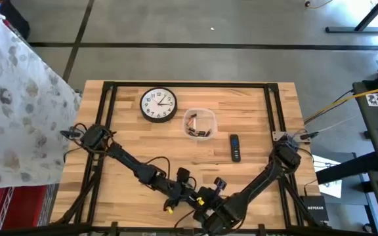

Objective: Insert battery
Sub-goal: Insert the silver battery into the computer mouse

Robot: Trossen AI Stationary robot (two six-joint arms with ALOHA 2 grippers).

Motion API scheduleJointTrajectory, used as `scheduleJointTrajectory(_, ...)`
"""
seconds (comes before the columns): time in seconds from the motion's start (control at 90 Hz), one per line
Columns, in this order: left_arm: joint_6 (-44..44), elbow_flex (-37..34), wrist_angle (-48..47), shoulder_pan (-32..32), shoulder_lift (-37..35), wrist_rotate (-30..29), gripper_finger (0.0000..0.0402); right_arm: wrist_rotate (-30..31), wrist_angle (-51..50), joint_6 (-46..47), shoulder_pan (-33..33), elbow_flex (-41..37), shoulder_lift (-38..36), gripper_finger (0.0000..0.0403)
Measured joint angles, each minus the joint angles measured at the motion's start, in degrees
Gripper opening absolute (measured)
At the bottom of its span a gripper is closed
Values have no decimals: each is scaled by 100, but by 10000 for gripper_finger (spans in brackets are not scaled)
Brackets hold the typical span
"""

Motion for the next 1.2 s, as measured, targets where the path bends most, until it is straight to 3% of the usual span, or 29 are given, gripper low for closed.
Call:
scheduleJointTrajectory(0.178,-495,2,-1107,-141,-273,-638,276,282,-513,-542,-256,2,-2,87)
scheduleJointTrajectory(0.333,-927,-74,-1765,-174,-478,-739,276,426,-1144,-1139,-510,0,-59,135)
scheduleJointTrajectory(0.544,-1678,-1054,-1736,-94,-1088,-845,276,817,-2023,-2642,-1154,0,-896,146)
scheduleJointTrajectory(0.656,-2095,-1827,-1520,17,-1585,-1048,276,840,-1995,-3815,-1709,-64,-1560,141)
scheduleJointTrajectory(0.744,-2158,-2458,-997,115,-2010,-1132,276,195,-1441,-4837,-2424,-370,-2109,139)
scheduleJointTrajectory(0.889,-2153,-3291,-29,225,-2538,-1152,276,-1887,112,-6366,-3876,-1171,-2600,139)
scheduleJointTrajectory(1.044,-2127,-3773,718,255,-2685,-1184,276,-3428,1041,-7303,-5120,-1735,-2465,139)
scheduleJointTrajectory(1.2,-2242,-4063,1205,250,-2685,-1250,276,-4338,1454,-8053,-5582,-2078,-2061,138)
